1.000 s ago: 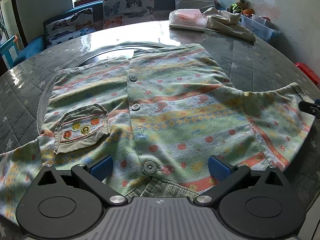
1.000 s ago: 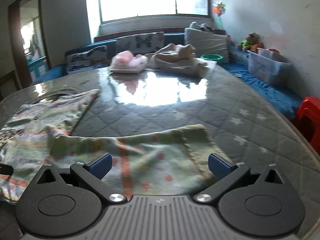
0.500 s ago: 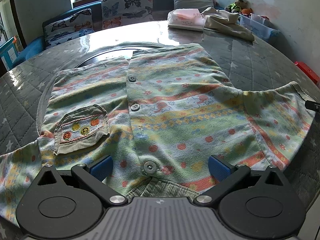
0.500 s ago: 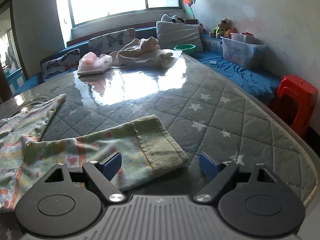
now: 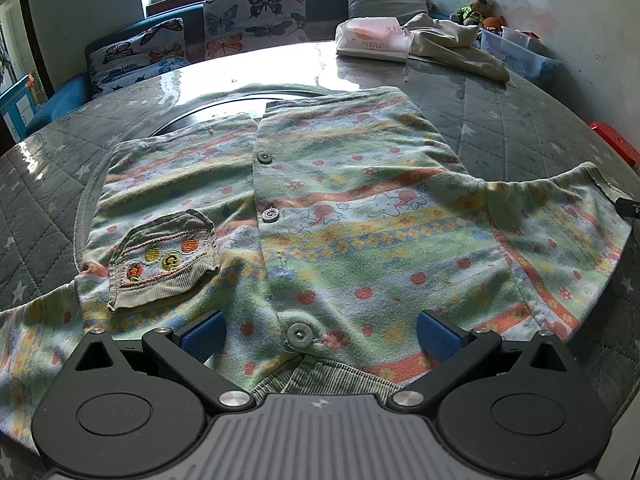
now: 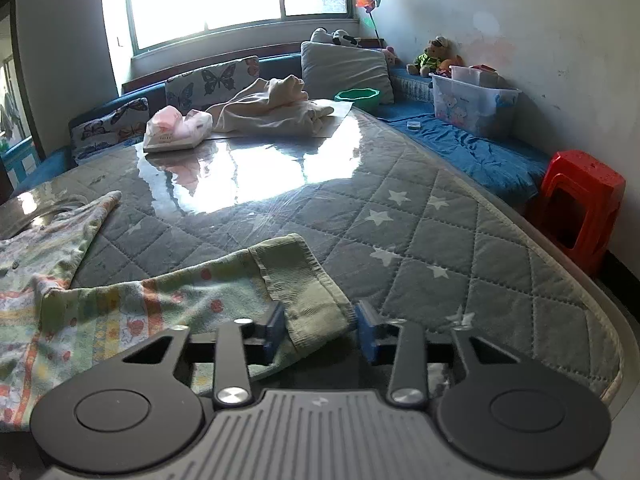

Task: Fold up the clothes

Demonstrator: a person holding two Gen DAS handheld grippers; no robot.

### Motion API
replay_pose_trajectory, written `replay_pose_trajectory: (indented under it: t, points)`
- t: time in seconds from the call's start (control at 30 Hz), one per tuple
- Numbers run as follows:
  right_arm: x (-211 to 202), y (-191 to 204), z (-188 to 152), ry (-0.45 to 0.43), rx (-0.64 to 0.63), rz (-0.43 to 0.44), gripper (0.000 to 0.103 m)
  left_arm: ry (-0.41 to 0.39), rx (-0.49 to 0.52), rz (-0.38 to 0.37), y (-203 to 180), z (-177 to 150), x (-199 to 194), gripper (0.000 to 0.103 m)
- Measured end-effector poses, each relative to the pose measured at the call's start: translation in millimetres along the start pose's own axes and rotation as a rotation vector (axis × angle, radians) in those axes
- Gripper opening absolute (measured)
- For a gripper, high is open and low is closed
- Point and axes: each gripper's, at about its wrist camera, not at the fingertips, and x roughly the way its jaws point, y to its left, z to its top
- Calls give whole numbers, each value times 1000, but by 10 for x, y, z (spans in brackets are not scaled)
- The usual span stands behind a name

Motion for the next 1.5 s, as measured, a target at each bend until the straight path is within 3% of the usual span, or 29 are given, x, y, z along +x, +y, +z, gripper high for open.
replay_pose_trajectory:
  t: [0.1,0.3,0.37,0.43,0.73,1.13,1.5]
  points:
    - [-3,-3,6,1,9,17,21,1,0,0,-2,3,2,103]
    - [3,5,4,2,15,30,25,3,2,0,0,8,4,103]
    - [-4,3,9,3,15,40,22,2,2,0,1,8,3,103]
    - [-28,-3,23,-1,24,64,13,1,2,1,0,6,2,103]
    - [-359,210,239,-85,4,218,11,2,-12,5,33,-15,-54,103]
    - [-769,1337,761,-157,-198,559,10,-93,-143,50,557,-102,-408,103]
    - [-706,2634,712,-108,-388,775,10,-134,-285,105,1182,-313,-579,103]
